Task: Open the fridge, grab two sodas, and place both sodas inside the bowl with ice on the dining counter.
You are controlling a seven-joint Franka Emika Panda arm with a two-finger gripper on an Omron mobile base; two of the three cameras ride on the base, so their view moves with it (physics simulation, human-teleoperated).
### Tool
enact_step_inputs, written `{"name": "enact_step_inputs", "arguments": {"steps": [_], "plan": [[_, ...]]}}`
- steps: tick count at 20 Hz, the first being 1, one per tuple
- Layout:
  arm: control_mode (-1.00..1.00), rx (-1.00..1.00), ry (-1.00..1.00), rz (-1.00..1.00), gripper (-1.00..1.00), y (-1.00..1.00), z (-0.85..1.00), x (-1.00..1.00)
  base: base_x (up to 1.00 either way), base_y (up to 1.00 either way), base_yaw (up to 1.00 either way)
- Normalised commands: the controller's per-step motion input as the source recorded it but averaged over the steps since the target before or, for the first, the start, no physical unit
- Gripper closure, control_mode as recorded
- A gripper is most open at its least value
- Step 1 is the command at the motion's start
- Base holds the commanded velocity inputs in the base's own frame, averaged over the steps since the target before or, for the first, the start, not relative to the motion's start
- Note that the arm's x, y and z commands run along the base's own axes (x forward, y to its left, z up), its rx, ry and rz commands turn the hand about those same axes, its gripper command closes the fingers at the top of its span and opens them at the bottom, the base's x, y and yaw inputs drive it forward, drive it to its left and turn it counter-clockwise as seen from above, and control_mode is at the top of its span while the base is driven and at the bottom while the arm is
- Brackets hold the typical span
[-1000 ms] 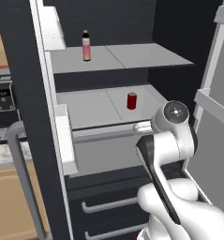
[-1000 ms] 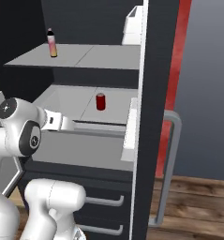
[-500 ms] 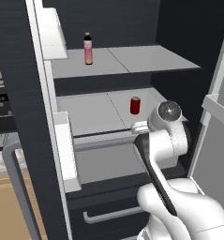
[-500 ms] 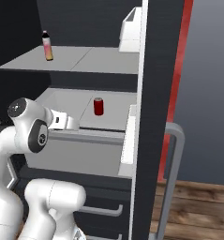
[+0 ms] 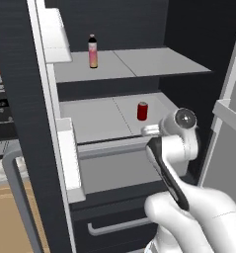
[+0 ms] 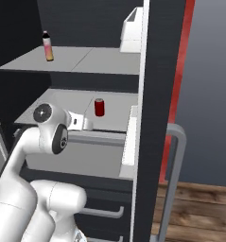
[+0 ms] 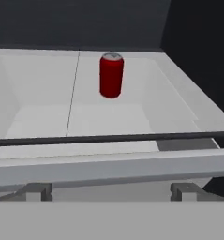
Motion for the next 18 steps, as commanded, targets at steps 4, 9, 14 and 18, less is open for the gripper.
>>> {"name": "enact_step_inputs", "arguments": {"steps": [4, 9, 14, 18], "plan": [[-1.00, 0.06, -0.12, 0.06, -1.00, -0.15, -0.05, 0.44, 0.00, 0.00, 0.00], [-1.00, 0.02, -0.11, 0.02, -1.00, 0.00, -0.01, 0.45, 0.00, 0.00, 0.00], [-1.00, 0.02, -0.04, 0.00, -1.00, 0.00, 0.06, 0.45, 0.00, 0.00, 0.00], [-1.00, 0.00, 0.00, 0.00, -1.00, 0.00, 0.09, 0.33, 0.00, 0.00, 0.00]]}}
